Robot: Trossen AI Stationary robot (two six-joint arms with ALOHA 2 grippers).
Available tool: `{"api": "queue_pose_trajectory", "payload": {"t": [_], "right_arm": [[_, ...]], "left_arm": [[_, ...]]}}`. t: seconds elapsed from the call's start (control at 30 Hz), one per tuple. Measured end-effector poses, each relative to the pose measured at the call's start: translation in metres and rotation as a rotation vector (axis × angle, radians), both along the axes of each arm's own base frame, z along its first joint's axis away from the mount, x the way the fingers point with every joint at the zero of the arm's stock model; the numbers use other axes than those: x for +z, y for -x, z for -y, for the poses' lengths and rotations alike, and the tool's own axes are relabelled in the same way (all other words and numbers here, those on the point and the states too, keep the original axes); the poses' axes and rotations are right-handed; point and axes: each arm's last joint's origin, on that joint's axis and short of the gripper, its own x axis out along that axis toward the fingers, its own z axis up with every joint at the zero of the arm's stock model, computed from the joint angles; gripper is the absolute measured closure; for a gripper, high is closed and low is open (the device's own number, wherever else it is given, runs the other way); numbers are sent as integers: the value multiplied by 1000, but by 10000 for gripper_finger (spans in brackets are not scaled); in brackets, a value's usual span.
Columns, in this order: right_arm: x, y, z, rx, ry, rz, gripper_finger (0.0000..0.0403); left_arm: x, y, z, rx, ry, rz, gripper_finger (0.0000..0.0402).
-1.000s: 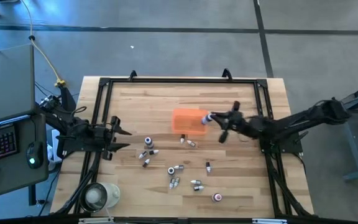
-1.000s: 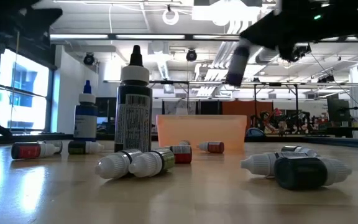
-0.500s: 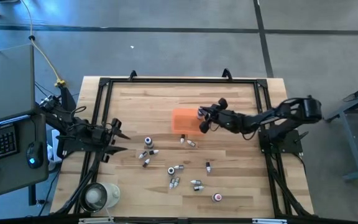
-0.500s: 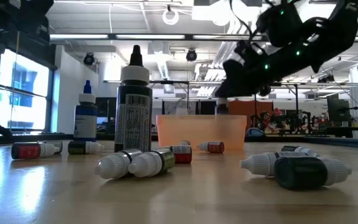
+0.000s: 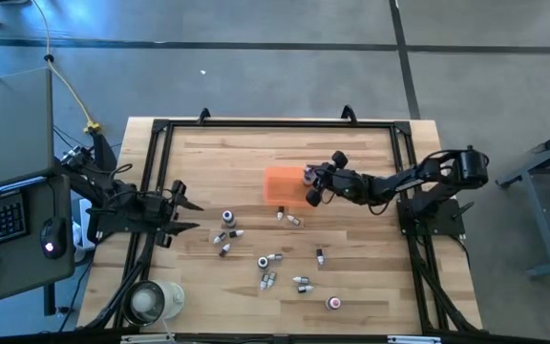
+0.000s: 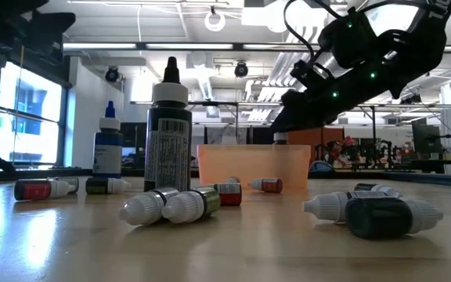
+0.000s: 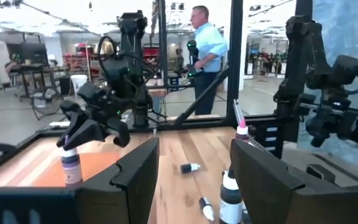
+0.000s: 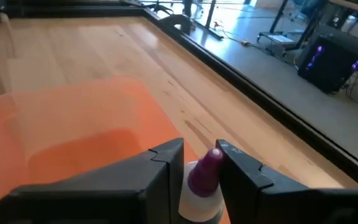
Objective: Pick & Place food coloring
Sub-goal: Put the large violet food coloring bottle into the orange bin, then put the large blue food coloring bottle into the orange bin
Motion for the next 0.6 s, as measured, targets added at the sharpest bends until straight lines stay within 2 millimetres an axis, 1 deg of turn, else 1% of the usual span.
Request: {"api": "queue_pose_trajectory", "payload": {"t": [0.17,0.33,0.4,0.47,0.6], "right_arm": [[2,-1,0,20,25,9,302],[11,-4,-2,96,25,92,280],[21,-4,-4,147,-14,170,272],[36,-2,-6,206,-42,265,267],[68,10,-12,292,-4,376,266]], "left_arm": [[0,0,-2,57,17,-4,206],[0,0,-5,160,70,-17,206],[1,0,-5,159,93,-10,206],[4,0,-5,155,126,16,206],[8,1,-6,160,163,43,206]]}}
